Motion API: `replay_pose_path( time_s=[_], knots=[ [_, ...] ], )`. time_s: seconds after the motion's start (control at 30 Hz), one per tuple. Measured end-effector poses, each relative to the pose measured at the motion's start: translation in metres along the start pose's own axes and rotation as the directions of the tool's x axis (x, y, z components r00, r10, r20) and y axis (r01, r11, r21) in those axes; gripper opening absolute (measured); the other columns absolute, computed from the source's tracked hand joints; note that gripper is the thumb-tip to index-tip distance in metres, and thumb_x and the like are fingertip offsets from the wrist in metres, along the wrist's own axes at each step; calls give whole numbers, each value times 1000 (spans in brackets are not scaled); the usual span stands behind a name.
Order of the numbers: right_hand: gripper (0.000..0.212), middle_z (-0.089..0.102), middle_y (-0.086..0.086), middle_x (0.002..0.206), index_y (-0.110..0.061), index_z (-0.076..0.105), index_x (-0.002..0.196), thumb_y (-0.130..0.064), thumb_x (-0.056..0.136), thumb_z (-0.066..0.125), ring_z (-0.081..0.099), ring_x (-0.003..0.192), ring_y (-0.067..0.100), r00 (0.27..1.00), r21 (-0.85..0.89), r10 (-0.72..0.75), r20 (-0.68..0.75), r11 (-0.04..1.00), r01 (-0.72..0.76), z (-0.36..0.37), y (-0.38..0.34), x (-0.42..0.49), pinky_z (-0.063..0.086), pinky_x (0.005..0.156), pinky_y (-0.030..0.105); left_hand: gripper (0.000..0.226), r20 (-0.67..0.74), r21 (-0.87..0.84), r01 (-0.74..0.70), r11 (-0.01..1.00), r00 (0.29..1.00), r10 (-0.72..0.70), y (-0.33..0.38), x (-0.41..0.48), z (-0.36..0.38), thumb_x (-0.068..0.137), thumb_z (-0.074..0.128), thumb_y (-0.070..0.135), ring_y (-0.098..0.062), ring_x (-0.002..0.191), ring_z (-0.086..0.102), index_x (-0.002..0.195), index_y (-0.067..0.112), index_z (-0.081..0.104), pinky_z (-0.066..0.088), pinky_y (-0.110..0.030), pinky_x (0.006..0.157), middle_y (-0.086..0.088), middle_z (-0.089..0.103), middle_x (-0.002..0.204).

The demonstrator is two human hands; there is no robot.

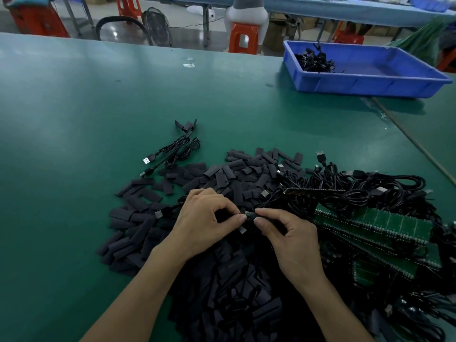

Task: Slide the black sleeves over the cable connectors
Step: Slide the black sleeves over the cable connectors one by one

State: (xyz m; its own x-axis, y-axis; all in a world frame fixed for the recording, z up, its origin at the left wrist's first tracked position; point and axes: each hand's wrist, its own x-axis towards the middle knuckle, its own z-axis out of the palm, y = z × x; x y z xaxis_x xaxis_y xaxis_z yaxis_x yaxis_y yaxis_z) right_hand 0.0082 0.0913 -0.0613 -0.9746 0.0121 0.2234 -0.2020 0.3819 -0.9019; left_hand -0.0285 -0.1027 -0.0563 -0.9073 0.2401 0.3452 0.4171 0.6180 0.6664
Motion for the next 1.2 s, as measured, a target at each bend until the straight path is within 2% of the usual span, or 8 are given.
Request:
replay_pose_path(
  time_s=[0.23, 0.4, 0.57, 0.73, 0.87, 0.97, 1.1, 1.2],
  knots=[
    [19, 72, -27, 90, -44, 71, 94, -26, 89, 73, 69, 85, -3, 1000, -16, 1, -14, 1000, -1, 0, 1, 0, 49, 75, 9, 10, 44, -39, 2, 999, 999, 0, 1, 0, -3, 82, 72, 41, -5, 81, 59, 80, 32, 75, 29, -23, 103, 17, 69, 75],
    [16, 72, -28, 98, -34, 76, 101, -28, 86, 75, 67, 96, -8, 1000, 1, 14, 28, 1000, -14, 0, 2, -1, 47, 82, 6, 11, 71, -35, -15, 999, 997, 17, 2, -1, -2, 83, 71, 39, -6, 80, 60, 80, 30, 76, 30, -24, 104, 17, 70, 75],
    [15, 73, -26, 96, -36, 75, 99, -32, 85, 74, 68, 94, -5, 1000, 8, 24, 7, 1000, -24, 0, 1, -1, 52, 83, 13, 13, 76, -45, 0, 999, 997, 4, 3, -1, -1, 83, 69, 40, -6, 81, 61, 81, 30, 76, 27, -18, 104, 18, 70, 76],
    [25, 71, -22, 92, -39, 72, 100, -25, 81, 81, 69, 87, 1, 985, 88, 61, -160, 995, -47, 3, 1, -2, 51, 74, 11, 2, 33, -41, 35, 999, 999, -34, 4, 0, -2, 87, 77, 30, -6, 82, 61, 85, 31, 78, 24, -8, 100, 14, 69, 78],
    [22, 73, -20, 92, -41, 70, 96, -29, 80, 80, 71, 86, 4, 969, 156, 97, -226, 986, -62, 5, 3, -4, 58, 72, 20, 2, 5, -34, 58, 998, 998, -58, 6, -2, 1, 87, 79, 27, -6, 81, 61, 86, 29, 79, 27, -13, 100, 13, 69, 78],
    [26, 75, -19, 96, -42, 70, 104, -38, 79, 73, 72, 89, 3, 975, 177, 96, -200, 982, -61, 5, 1, -4, 58, 76, 19, 3, -3, -57, 67, 996, 998, -68, 5, -1, 1, 86, 79, 26, -5, 80, 62, 85, 30, 79, 31, -18, 100, 15, 71, 78],
    [36, 73, -21, 98, -39, 65, 118, -25, 86, 73, 69, 94, 0, 991, 115, 49, -124, 993, -35, 4, 2, -3, 51, 84, 11, 2, -14, -62, 76, 995, 997, -77, 5, 0, 1, 84, 80, 28, -5, 81, 63, 86, 28, 79, 31, -16, 100, 21, 68, 77],
    [40, 72, -23, 99, -35, 63, 124, -26, 86, 72, 68, 96, -2, 995, 80, 36, -90, 996, -28, 4, 1, -2, 49, 84, 9, 5, -10, -50, 84, 995, 996, -84, 4, 0, 2, 83, 80, 30, -5, 84, 61, 88, 27, 80, 30, -16, 99, 23, 65, 77]
  ],
)
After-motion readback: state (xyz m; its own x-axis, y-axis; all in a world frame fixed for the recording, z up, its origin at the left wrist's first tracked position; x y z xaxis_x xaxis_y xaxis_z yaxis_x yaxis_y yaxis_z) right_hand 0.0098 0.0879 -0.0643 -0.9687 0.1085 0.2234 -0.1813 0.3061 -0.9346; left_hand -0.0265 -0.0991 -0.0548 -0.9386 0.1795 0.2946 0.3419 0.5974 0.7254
